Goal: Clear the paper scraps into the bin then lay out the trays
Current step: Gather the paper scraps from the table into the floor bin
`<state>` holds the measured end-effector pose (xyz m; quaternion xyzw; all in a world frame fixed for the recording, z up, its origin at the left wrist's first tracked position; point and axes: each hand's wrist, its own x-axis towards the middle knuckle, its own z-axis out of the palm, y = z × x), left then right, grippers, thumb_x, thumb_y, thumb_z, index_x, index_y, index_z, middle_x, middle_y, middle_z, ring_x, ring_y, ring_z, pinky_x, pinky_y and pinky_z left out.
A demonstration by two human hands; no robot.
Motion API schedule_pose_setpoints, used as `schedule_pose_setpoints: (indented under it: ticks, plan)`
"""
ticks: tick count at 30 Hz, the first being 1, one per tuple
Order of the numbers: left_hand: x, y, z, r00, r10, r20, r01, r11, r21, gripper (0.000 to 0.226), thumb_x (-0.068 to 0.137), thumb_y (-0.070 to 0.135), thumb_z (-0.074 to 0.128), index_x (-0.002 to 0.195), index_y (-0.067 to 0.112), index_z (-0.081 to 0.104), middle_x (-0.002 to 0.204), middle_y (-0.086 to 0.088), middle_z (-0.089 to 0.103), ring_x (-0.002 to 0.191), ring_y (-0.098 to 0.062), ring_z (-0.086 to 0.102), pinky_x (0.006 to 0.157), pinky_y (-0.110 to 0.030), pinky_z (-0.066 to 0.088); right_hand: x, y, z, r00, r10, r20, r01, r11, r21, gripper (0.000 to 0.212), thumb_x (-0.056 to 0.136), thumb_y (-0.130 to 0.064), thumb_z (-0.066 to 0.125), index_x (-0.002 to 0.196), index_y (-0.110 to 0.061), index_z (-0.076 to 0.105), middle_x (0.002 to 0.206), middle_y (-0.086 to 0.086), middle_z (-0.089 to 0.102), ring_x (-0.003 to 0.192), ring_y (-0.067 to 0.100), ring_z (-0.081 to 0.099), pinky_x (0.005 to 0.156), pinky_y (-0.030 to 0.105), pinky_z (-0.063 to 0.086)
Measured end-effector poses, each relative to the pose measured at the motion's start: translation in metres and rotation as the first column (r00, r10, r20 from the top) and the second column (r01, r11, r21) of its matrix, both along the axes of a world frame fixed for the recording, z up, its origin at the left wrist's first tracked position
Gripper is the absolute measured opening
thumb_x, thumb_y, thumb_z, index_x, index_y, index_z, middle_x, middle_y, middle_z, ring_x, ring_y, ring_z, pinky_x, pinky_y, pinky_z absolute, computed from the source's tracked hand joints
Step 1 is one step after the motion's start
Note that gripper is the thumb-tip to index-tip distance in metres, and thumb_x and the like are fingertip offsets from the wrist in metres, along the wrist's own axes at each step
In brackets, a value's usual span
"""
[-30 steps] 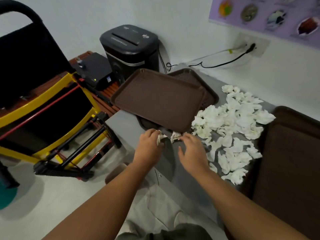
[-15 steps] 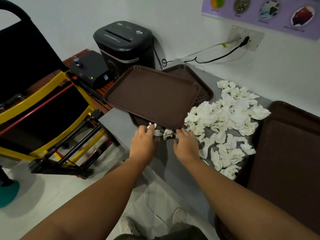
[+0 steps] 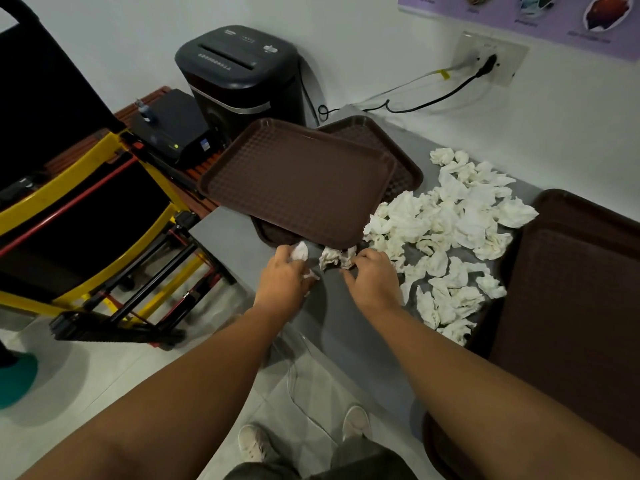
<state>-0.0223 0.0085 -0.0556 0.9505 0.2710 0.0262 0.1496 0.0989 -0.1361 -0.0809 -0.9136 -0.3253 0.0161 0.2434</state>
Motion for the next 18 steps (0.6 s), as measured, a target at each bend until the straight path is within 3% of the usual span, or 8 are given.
schedule_pose_setpoints:
  ticks: [3,7,11,15,18]
  plan:
    - [-0.003,-0.005,0.001,0.999,-0.036,0.017,0.037,0.998,-0.052,0.024,0.087,0.031,0.071,0.096,0.008,0.070,0.108,-0.007,0.057,0.094,-0.025,0.058,0.077,-0.030,0.043,-0.001,0.006,0.006,0.995,-0.073,-0.071,0.076,0.996,0.035,0.023,0.080,-0.034,0.073,0.083,-0.012,0.067,0.107,0.002,0.065,0.100,0.025,0.054,0.076,0.038,0.052]
    - [-0.009,-0.009,0.003,0.998,-0.010,0.064,0.017,0.994,-0.107,0.007,0.086,0.019,0.067,0.089,0.012,0.067,0.091,-0.006,0.060,0.084,-0.026,0.060,0.071,-0.032,0.045,-0.002,0.011,0.013,0.987,-0.111,-0.112,0.118,0.992,0.051,0.028,0.079,-0.022,0.071,0.061,-0.019,0.050,0.065,-0.001,0.055,0.078,0.023,0.052,0.055,0.030,0.038]
    - [-0.015,-0.017,0.011,0.992,0.104,0.069,-0.088,0.973,-0.213,0.021,0.088,0.014,0.063,0.108,0.017,0.056,0.100,-0.005,0.063,0.089,-0.026,0.060,0.077,-0.037,0.051,-0.005,0.008,0.017,0.988,-0.103,-0.115,0.113,0.990,0.081,0.030,0.080,-0.013,0.067,0.061,-0.018,0.045,0.062,-0.002,0.049,0.065,0.021,0.049,0.051,0.029,0.032]
    - [-0.017,-0.020,0.017,0.981,0.184,0.056,-0.158,0.938,-0.308,0.044,0.092,0.018,0.059,0.134,0.023,0.044,0.110,-0.007,0.062,0.094,-0.027,0.062,0.082,-0.038,0.053,-0.009,-0.004,0.017,0.977,-0.074,-0.198,0.094,0.992,0.090,0.017,0.081,-0.013,0.064,0.090,-0.020,0.052,0.080,-0.003,0.058,0.074,0.019,0.055,0.058,0.031,0.043]
    - [-0.015,-0.023,0.024,0.976,0.198,0.089,-0.160,0.933,-0.322,0.032,0.094,0.019,0.055,0.126,0.021,0.055,0.099,-0.006,0.065,0.088,-0.024,0.061,0.079,-0.037,0.053,-0.014,-0.016,0.017,0.979,-0.074,-0.189,0.101,0.985,0.138,0.042,0.083,-0.011,0.060,0.125,-0.014,0.055,0.109,0.004,0.060,0.094,0.022,0.059,0.072,0.032,0.047]
